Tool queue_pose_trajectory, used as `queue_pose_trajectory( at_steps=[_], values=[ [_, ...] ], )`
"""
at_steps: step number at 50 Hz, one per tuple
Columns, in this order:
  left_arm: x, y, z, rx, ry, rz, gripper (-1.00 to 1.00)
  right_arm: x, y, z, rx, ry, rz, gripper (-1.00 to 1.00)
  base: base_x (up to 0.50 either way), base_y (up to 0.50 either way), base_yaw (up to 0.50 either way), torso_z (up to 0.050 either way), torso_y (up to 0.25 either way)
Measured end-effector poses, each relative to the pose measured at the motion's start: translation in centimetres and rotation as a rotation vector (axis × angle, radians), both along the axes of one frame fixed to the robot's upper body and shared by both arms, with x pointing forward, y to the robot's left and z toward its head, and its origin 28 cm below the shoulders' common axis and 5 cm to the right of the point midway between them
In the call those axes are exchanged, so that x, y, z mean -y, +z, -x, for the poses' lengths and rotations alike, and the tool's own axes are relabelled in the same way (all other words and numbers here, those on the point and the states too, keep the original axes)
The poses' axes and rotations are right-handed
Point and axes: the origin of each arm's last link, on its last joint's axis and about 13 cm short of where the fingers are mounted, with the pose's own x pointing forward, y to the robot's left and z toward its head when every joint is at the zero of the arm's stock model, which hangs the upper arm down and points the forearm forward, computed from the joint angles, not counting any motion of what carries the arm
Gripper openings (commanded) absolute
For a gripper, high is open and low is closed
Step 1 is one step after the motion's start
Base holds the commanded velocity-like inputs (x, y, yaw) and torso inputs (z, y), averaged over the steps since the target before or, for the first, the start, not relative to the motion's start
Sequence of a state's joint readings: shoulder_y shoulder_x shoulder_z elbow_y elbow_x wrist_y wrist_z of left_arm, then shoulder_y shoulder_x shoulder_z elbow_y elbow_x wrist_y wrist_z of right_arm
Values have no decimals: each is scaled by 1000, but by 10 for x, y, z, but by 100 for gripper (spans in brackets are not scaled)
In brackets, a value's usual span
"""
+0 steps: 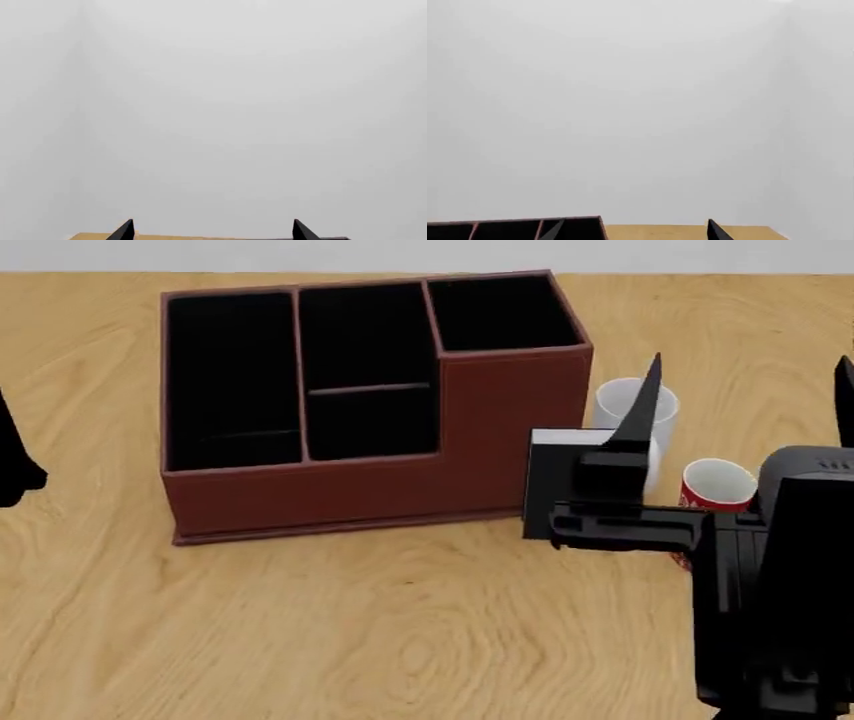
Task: Pick up the book and place it in the right compartment of the caddy.
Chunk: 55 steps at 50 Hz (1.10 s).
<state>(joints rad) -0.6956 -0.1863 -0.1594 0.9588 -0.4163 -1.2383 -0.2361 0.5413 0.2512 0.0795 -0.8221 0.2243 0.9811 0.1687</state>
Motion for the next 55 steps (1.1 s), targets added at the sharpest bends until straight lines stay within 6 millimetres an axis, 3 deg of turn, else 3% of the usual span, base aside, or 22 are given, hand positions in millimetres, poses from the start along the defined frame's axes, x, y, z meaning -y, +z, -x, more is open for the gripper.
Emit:
queue_pose_trajectory(
  at_steps=[15, 55],
  values=[
    [-1, 8, 6, 31, 15, -8, 100, 0, 9, 2, 11, -1, 16, 100, 373, -188, 0, 0, 0],
    [-5, 11, 10, 56, 40, -7, 100, -6, 8, 1, 0, 37, 30, 100, 395, -156, 0, 0, 1]
  ],
)
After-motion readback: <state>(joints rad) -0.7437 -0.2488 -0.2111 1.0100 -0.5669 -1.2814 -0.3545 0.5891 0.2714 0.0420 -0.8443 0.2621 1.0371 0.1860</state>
